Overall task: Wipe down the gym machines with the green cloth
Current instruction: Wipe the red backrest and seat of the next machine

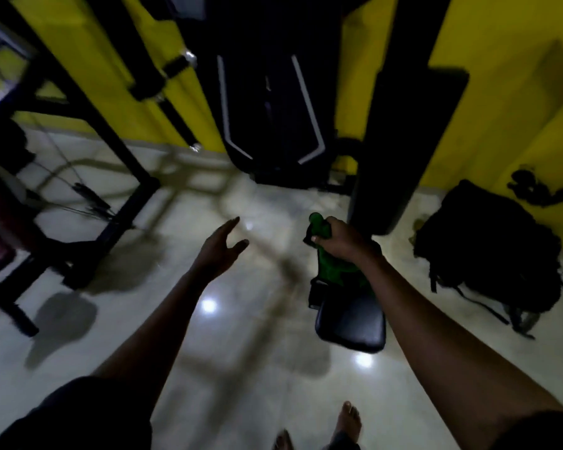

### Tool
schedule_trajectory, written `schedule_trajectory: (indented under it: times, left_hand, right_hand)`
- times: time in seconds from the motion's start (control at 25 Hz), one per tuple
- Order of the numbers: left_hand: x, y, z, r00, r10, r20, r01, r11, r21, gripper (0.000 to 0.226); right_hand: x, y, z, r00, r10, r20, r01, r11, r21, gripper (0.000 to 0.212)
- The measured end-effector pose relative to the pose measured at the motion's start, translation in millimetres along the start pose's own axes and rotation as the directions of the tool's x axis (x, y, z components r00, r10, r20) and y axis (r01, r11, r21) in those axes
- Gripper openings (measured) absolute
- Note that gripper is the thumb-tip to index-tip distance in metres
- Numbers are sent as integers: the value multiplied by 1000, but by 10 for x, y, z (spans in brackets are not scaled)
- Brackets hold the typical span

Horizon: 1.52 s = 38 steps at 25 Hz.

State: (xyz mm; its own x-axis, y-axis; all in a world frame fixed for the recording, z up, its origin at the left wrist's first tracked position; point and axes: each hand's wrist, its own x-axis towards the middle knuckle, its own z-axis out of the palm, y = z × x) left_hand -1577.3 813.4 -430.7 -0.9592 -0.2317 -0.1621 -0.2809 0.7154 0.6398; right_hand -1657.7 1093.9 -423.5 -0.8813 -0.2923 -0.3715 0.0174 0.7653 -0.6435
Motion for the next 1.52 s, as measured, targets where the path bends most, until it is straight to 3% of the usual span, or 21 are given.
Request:
schedule_trajectory:
  times: [0.24,0.56,0.76,0.96,1.08,1.24,1.52]
  left_hand:
    - [-438,-206,-1575,980,45,-193,-37,998,48,66]
    - [-1181,-899,-3405,903,-11,-429,33,998,44,74]
    - [-1446,-1410,-4283,843,-62,-534,119,990,73,71]
    - [-1364,-1730,-5148,797,-37,-603,155,977,145,68]
    - [-1159,-1997,-5640,790,-42,-612,162,977,141,79]
    - [-891,-2256,-6142,766,-35,-641,175,972,157,67]
    - [-362,-2971,-6976,771,7,-637,145,972,187,78]
  right_hand:
    - [-122,-2046,-67,955,-298,6,298,954,-15,56]
    - [-461,-4313,342,818,-575,-7,571,815,-96,58]
    - [-572,-5374,751,756,-654,35,654,756,-29,67]
    - [-309,-6333,1021,712,-698,76,702,708,-75,64]
    - [-49,-6859,1066,677,-732,78,736,674,-62,65]
    - [304,-7493,1182,647,-759,76,762,647,-28,70]
    - [807,-8428,1658,626,-780,29,780,625,-27,66]
